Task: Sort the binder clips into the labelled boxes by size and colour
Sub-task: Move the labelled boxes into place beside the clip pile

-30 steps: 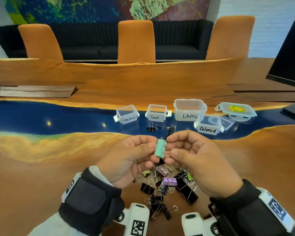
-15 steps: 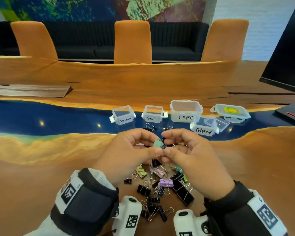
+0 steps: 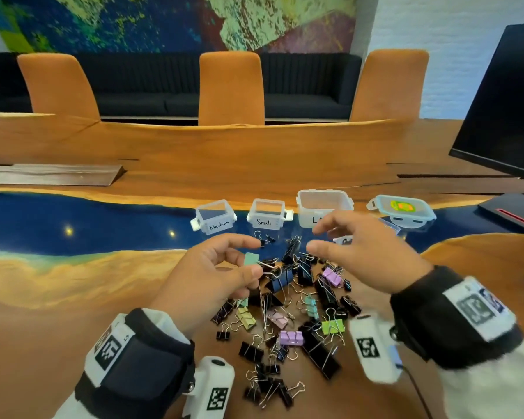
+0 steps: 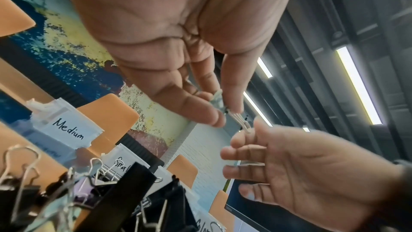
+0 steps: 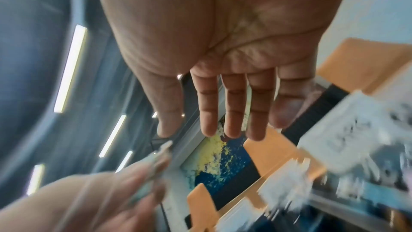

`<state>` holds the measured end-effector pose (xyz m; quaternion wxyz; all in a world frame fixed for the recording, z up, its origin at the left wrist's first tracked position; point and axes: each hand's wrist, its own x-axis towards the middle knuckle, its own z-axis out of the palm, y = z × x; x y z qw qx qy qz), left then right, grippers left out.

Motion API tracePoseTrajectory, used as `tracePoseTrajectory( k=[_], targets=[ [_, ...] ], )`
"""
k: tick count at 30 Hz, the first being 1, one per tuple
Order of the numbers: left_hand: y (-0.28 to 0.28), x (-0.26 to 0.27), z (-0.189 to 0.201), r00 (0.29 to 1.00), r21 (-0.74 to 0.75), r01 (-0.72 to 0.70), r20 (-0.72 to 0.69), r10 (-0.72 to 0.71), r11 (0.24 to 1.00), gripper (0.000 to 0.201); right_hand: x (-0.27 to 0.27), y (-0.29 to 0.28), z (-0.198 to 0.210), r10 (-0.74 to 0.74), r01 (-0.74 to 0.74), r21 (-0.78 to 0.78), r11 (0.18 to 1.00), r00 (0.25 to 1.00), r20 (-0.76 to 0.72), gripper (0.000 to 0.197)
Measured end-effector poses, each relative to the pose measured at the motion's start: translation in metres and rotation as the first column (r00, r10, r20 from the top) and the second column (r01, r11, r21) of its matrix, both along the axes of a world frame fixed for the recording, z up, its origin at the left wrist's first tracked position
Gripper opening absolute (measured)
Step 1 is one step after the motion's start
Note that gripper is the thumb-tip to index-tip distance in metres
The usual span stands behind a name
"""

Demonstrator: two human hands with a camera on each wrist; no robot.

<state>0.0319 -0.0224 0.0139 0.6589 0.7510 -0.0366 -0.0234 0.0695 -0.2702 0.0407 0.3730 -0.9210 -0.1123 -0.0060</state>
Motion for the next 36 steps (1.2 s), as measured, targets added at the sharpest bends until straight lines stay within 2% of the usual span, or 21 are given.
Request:
tracePoseTrajectory(
  k=[2,4,6,9,12,14,18,21,23,26,29,32,36],
  targets=[
    [0.004,0.002,0.0,0.998,-0.044,-0.054,-0.024,0.052,0.998,0.03,0.041,-0.03,0.004,-0.136,0.143,-0.156,0.977,0.989,0.059,0.034],
    [0.007,0.004,-0.001,0.996,-0.079,-0.071,-0.052,0.067,0.994,0.027,0.076,-0.055,-0.001,-0.22,0.227,-0.339,0.913,0.974,0.058,0.049],
    [0.008,0.003,-0.001,0.996,-0.086,-0.058,-0.073,0.052,0.995,0.026,0.098,-0.07,-0.013,-0.261,0.222,-0.466,0.857,0.965,-0.02,0.056],
    [0.007,0.003,0.0,0.995,-0.07,-0.062,-0.083,0.057,0.996,0.028,0.107,-0.079,-0.032,-0.284,0.169,-0.562,0.81,0.951,-0.123,0.047],
    [0.007,0.004,0.003,0.994,-0.043,-0.08,-0.076,0.076,0.996,0.037,0.105,-0.08,-0.037,-0.268,0.187,-0.537,0.822,0.96,-0.076,0.033],
    [0.008,0.006,0.008,0.994,-0.033,-0.084,-0.071,0.082,0.996,0.04,0.097,-0.077,-0.03,-0.243,0.209,-0.477,0.854,0.97,-0.011,0.036],
    [0.0,0.006,0.02,0.998,-0.004,-0.059,-0.004,0.059,0.998,0.034,0.059,-0.057,0.0,-0.099,0.129,-0.389,0.912,0.99,0.095,0.056],
    [-0.013,0.005,0.028,0.997,0.045,-0.013,0.073,0.01,0.999,0.033,0.021,-0.035,0.018,0.051,-0.02,-0.296,0.955,0.994,0.097,0.077],
    [-0.022,0.007,0.03,0.991,0.184,-0.015,0.133,-0.009,0.983,0.033,0.002,-0.022,0.022,0.151,-0.13,-0.244,0.961,0.986,0.067,0.086],
    [-0.032,0.01,0.031,0.983,0.409,-0.004,0.168,-0.07,0.913,0.035,-0.013,-0.009,0.019,0.231,-0.216,-0.203,0.955,0.971,0.053,0.088],
    [-0.035,0.009,0.029,0.99,0.473,0.038,0.101,-0.097,0.88,0.039,-0.017,-0.006,0.014,0.249,-0.235,-0.19,0.953,0.967,0.056,0.085],
    [-0.031,0.005,0.026,0.994,0.454,0.047,0.069,-0.088,0.89,0.053,-0.011,-0.012,0.009,0.233,-0.227,-0.266,0.937,0.972,-0.01,0.082],
    [-0.019,0.003,0.022,0.998,0.441,-0.003,0.056,-0.024,0.898,0.038,0.016,-0.033,0.005,0.137,-0.157,-0.336,0.929,0.987,-0.083,0.078]
  ],
)
